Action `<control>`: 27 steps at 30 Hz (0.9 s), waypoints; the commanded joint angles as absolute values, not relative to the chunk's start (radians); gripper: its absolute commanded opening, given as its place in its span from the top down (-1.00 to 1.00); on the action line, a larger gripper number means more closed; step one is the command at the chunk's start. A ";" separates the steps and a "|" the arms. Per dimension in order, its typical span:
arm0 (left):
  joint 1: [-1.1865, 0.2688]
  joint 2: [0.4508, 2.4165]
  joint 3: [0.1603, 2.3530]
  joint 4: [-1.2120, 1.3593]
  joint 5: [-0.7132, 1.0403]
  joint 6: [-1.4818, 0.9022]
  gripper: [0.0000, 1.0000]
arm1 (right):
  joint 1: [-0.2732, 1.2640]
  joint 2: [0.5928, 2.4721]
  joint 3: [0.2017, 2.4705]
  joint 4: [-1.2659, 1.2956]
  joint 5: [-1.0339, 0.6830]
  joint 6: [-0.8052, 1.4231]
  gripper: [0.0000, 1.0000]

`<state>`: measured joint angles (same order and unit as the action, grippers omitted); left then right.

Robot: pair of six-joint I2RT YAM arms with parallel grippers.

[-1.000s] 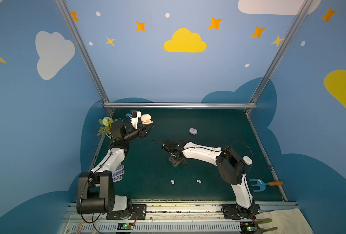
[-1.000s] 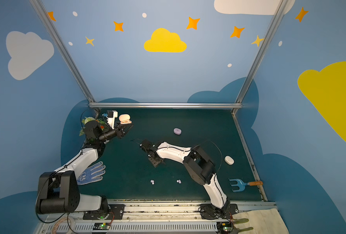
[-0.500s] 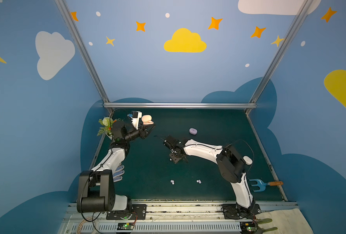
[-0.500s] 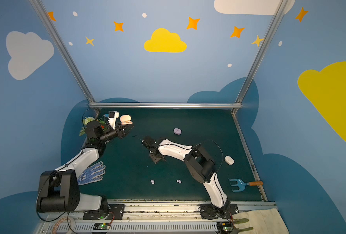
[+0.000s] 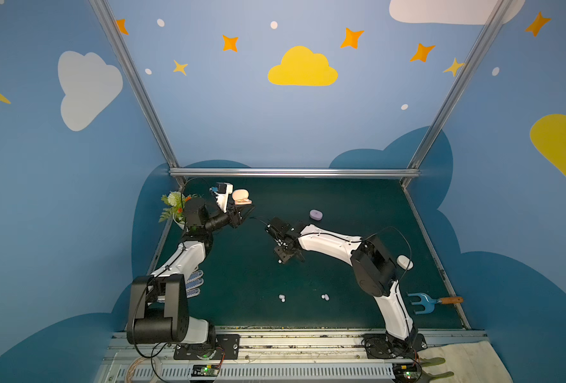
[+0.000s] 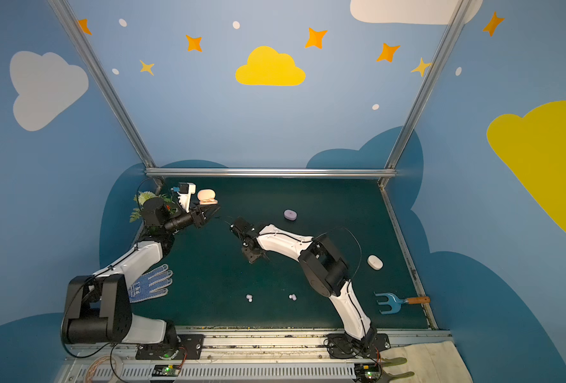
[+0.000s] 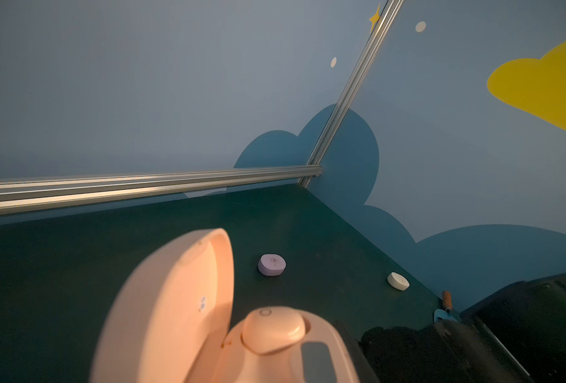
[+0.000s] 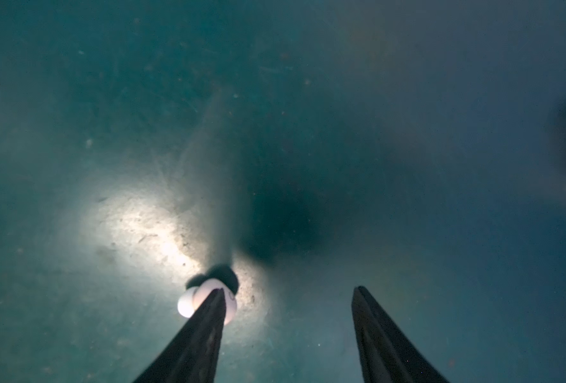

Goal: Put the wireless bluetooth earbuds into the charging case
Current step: 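Align the right gripper fingers around the white earbud, then close the right gripper on the white earbud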

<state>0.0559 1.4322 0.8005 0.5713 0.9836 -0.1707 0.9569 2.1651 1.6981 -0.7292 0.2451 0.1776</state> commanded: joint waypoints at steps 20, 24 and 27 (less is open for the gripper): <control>0.044 1.460 0.830 0.572 1.017 -0.163 0.58 | 0.961 2.060 1.607 -0.777 0.109 0.328 -0.10; 0.043 1.453 0.827 0.568 1.015 -0.156 0.57 | 0.961 2.084 1.601 -0.767 0.120 0.313 -0.10; 0.044 1.455 0.829 0.568 1.013 -0.155 0.58 | 0.960 2.107 1.605 -0.754 0.121 0.304 -0.10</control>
<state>0.0448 1.4555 0.8017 0.5629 0.9977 -0.1646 0.9573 2.0743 1.6077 -0.7612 0.1120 0.3134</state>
